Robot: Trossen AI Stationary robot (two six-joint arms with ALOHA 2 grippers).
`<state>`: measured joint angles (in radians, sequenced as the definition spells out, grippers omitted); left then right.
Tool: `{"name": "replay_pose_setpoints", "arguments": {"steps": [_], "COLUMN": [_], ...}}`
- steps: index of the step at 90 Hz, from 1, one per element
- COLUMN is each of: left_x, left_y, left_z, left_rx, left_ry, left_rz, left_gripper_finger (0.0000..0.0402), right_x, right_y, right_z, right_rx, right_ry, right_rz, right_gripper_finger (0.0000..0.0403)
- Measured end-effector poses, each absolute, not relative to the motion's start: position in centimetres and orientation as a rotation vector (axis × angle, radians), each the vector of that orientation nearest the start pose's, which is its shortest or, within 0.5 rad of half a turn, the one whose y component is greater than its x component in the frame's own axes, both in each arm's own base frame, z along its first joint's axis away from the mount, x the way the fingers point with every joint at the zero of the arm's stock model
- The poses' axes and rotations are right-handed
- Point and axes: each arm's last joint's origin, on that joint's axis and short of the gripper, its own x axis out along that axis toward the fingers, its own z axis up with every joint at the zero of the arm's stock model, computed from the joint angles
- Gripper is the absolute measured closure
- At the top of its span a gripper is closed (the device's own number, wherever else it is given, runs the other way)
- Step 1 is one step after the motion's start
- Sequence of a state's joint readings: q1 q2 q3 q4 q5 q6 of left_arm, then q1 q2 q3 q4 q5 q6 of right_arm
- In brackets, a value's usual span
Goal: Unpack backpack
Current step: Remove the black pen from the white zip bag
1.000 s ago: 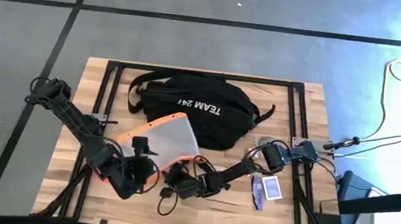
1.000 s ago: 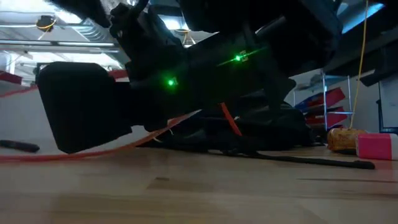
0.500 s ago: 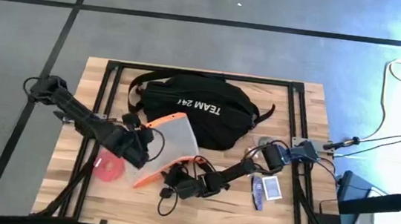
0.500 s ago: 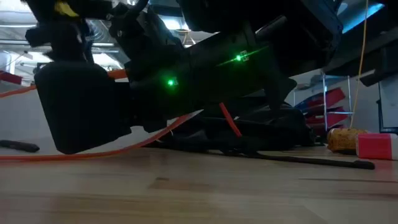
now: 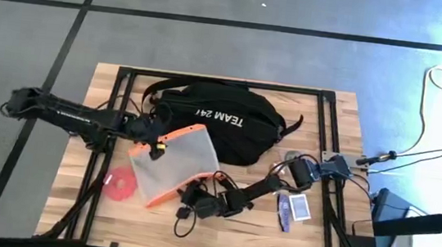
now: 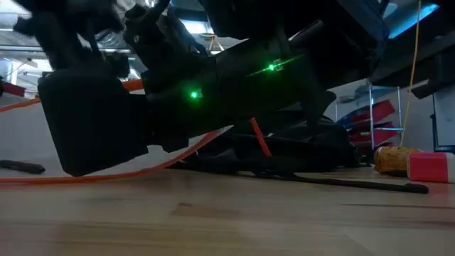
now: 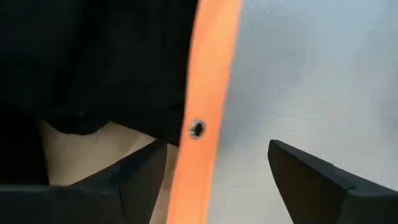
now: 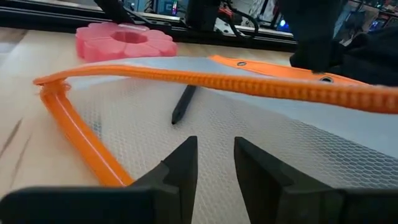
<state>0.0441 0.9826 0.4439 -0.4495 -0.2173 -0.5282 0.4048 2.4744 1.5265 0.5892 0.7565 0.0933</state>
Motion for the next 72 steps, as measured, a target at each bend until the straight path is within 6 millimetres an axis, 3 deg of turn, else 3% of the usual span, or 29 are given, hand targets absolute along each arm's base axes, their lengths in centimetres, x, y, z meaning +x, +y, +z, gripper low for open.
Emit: {"name": "replay_pose_setpoints", "arguments": {"steps": [20, 52, 60, 72], "left_x": [16.4, 16.3, 16.5, 16.6], "left_y": [2.0, 1.8, 1.7, 1.6], "left_z": [14.8, 13.9, 14.0, 14.1], "left_rx": [-0.483, -0.504, -0.496, -0.487], "left_ry": [0.856, 0.809, 0.791, 0.79], "left_rz": [0.421, 0.325, 0.282, 0.239], "left_gripper_finger": [0.0134, 0.017, 0.0198, 0.0273], "right_x": [47.0, 47.1, 47.0, 47.0], "right_y": [17.9, 17.7, 17.7, 17.7], "right_z": [7.1, 7.1, 7.1, 7.1], "right_rx": [-0.104, -0.099, -0.1, -0.105], "right_ry": [0.289, 0.295, 0.295, 0.295], "right_rz": [-0.355, -0.342, -0.342, -0.347], "right_gripper_finger": [0.0315, 0.0315, 0.0315, 0.0315]}}
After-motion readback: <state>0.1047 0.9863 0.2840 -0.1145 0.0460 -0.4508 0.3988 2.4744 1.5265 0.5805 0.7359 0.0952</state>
